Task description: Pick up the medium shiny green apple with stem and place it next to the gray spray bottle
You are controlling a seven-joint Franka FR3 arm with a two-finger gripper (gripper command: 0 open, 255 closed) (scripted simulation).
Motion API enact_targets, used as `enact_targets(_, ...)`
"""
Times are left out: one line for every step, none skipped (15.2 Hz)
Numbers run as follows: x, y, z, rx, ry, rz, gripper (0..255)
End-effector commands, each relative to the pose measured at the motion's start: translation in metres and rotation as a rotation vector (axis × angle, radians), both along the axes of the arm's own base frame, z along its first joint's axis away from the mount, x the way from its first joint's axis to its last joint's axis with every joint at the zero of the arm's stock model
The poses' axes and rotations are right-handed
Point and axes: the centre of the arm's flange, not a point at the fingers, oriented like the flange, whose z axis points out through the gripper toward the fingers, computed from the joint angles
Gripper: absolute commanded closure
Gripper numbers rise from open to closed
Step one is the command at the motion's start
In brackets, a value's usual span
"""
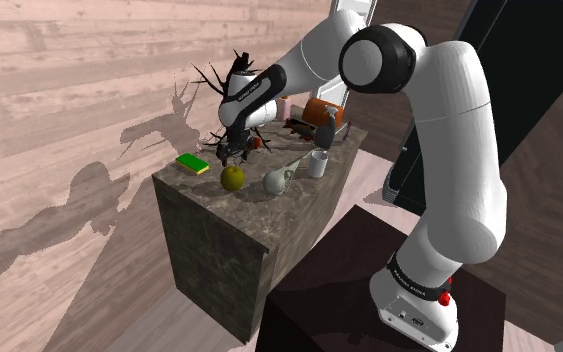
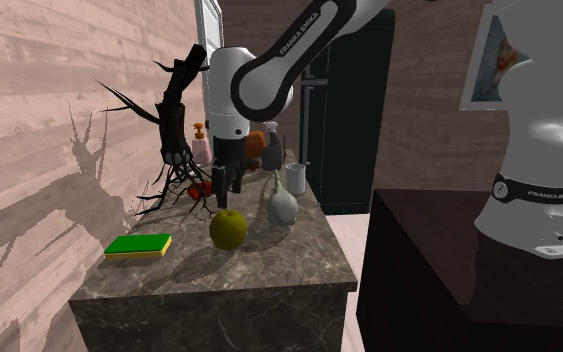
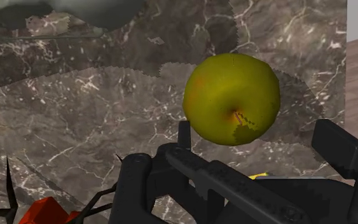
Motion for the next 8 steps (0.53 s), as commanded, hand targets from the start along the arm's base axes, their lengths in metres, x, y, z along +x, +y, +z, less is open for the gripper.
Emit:
enact_targets(0.0008, 0.0004, -0.0101, 0.000, 0.000, 0.000, 0)
enact_targets(0.0015, 0.0006, -0.0184, 0.000, 0.000, 0.000, 0)
enact_targets(0.0014, 0.0006, -0.0184, 0.000, 0.000, 0.000, 0)
enact_targets(0.0015, 0.0006, -0.0184, 0.000, 0.000, 0.000, 0)
enact_targets(0.0015, 0.0006, -0.0184, 0.000, 0.000, 0.000, 0)
enact_targets(0.0015, 0.0006, -0.0184, 0.000, 0.000, 0.000, 0)
enact_targets(0.0015, 0.0006, -0.0184, 0.000, 0.000, 0.000, 0)
enact_targets(0.0015, 0.0006, -0.0184, 0.000, 0.000, 0.000, 0)
